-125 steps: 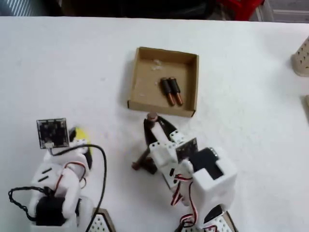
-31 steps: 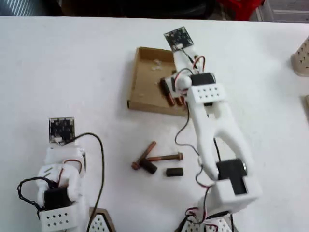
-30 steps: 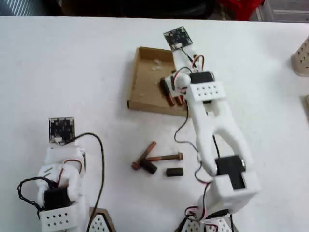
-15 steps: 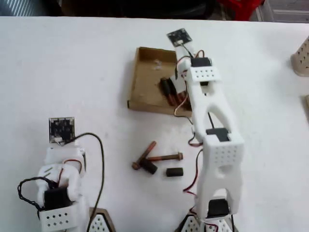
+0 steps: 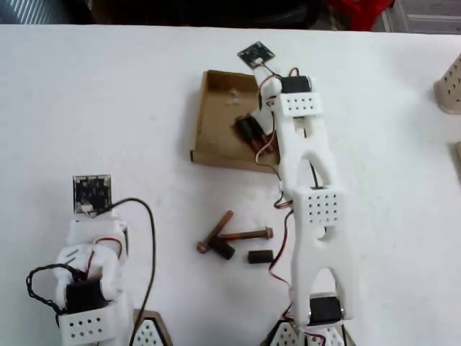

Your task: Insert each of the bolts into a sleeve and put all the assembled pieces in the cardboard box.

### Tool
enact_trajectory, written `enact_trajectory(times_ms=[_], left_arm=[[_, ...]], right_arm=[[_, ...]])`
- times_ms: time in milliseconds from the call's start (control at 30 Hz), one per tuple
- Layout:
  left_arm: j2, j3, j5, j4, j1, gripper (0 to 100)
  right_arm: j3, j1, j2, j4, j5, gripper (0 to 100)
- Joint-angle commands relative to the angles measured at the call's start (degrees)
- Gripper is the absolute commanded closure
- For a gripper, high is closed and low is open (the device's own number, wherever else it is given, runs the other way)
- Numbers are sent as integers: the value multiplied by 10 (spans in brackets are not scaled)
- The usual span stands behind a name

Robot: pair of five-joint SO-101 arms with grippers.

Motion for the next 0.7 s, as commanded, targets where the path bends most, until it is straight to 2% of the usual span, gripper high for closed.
enact_trajectory(times_ms=[0, 167, 367, 533, 667], left_arm=[[-3, 0, -5, 4, -3, 976], [-3, 0, -5, 4, -3, 976], [-3, 0, -5, 4, -3, 976], [-3, 0, -6, 3, -3, 976], [-3, 0, -6, 3, -3, 976]], right_arm=[[-59, 7, 7, 6, 11, 950], [-89, 5, 22, 41, 9, 835], [-160, 7, 21, 109, 12, 861], [-273, 2, 21, 233, 13, 865], [-285, 17, 17, 234, 13, 870]])
